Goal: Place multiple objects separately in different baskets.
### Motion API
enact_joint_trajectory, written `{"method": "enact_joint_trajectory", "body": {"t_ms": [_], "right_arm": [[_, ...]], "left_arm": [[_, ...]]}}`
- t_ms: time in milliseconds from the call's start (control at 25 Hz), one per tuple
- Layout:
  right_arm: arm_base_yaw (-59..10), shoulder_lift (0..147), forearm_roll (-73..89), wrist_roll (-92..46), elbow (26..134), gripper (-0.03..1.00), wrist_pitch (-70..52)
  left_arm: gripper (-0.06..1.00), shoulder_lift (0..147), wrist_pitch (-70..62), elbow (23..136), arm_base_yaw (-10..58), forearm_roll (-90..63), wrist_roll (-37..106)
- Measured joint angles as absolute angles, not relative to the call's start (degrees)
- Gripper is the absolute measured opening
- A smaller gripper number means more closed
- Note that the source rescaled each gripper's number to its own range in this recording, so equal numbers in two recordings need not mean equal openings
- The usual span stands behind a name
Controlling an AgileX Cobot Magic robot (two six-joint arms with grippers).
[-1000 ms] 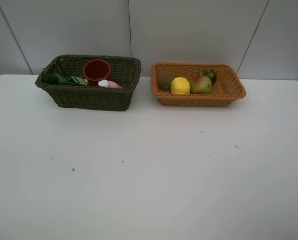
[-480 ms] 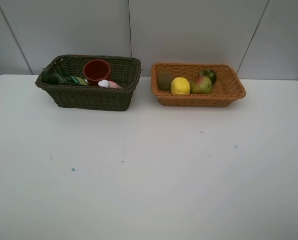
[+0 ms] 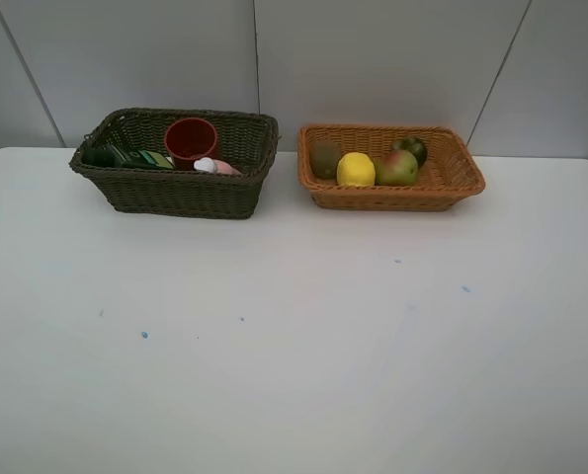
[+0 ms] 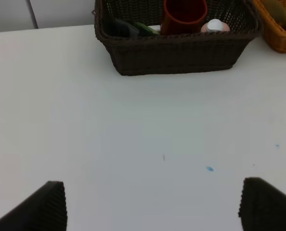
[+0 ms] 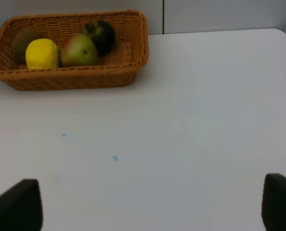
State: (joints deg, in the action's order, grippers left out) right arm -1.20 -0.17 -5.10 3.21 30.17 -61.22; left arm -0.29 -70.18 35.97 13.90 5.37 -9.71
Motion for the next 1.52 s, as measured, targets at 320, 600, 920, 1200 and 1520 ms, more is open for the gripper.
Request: {"method": "enact_joint_trajectory", "body": {"t_ms": [320,600,920,1200,1520], "right_arm": [[-1.2,-0.17,-5.1,3.21,30.17,1.0,-61.22],[-1.2,-0.17,-5.1,3.21,30.17,1.0,-61.22],[-1.2,-0.17,-5.1,3.21,30.17,1.0,-61.22],[-1.2,-0.17,-5.1,3.21,30.17,1.0,-61.22],[-1.2,-0.17,-5.1,3.21,30.17,1.0,-61.22]], "left_arm": [[0.93,-0.47,-68.64,31.24,5.66,1.13,-7.82],[0.93,-0.47,-65.27,30.62,1.96,3.13,-7.71],[0.93,-0.47,-61.36,28.74,1.17,4.2,-7.14],[0.93,-0.47,-61.3,28.74,1.12,4.14,-7.1],[0.93,-0.47,-61.25,28.74,1.12,4.14,-7.1]]}}
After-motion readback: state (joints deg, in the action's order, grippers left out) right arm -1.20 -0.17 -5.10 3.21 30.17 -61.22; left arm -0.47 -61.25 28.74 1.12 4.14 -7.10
